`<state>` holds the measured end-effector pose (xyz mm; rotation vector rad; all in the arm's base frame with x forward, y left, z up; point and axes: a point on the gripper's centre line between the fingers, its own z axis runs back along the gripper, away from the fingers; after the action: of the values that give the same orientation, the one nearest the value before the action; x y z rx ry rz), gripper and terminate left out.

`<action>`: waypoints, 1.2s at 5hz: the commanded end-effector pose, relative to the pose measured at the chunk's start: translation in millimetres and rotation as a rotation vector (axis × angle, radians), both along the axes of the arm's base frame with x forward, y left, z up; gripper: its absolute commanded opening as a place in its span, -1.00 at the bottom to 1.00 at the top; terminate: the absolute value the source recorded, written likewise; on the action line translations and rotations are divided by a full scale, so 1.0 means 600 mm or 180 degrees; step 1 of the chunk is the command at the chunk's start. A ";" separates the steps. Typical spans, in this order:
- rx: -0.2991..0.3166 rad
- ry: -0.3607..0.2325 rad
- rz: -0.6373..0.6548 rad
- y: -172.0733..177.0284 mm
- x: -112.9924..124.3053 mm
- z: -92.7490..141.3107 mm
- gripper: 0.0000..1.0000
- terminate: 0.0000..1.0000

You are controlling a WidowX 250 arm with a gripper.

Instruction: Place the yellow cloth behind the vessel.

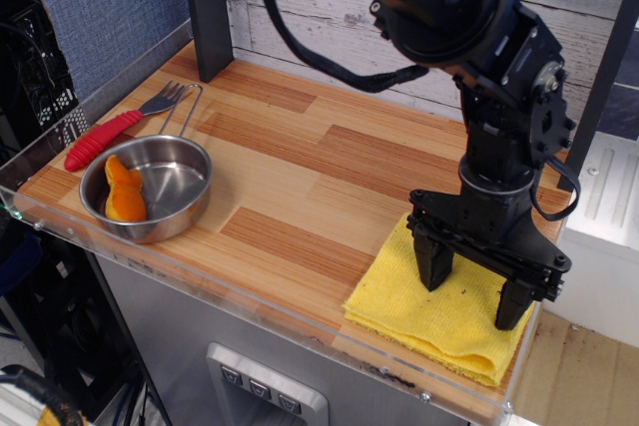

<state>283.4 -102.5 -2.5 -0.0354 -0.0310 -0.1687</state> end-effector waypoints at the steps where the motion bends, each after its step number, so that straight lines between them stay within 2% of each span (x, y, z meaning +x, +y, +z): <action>1: 0.0078 0.0303 0.0313 0.120 -0.024 -0.026 1.00 -1.00; 2: 0.0156 0.0128 0.0453 0.112 0.004 -0.004 1.00 -1.00; 3: 0.0178 0.0044 0.0435 0.085 0.025 0.001 1.00 -1.00; 4: 0.0248 0.0085 0.0327 0.059 0.047 -0.011 1.00 -1.00; 5: 0.0236 0.0141 0.0365 0.073 0.054 -0.013 1.00 -1.00; 6: 0.0261 0.0123 0.0549 0.130 0.054 0.005 1.00 -1.00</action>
<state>322.7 -45.5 4.0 0.0301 -0.0031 -0.0260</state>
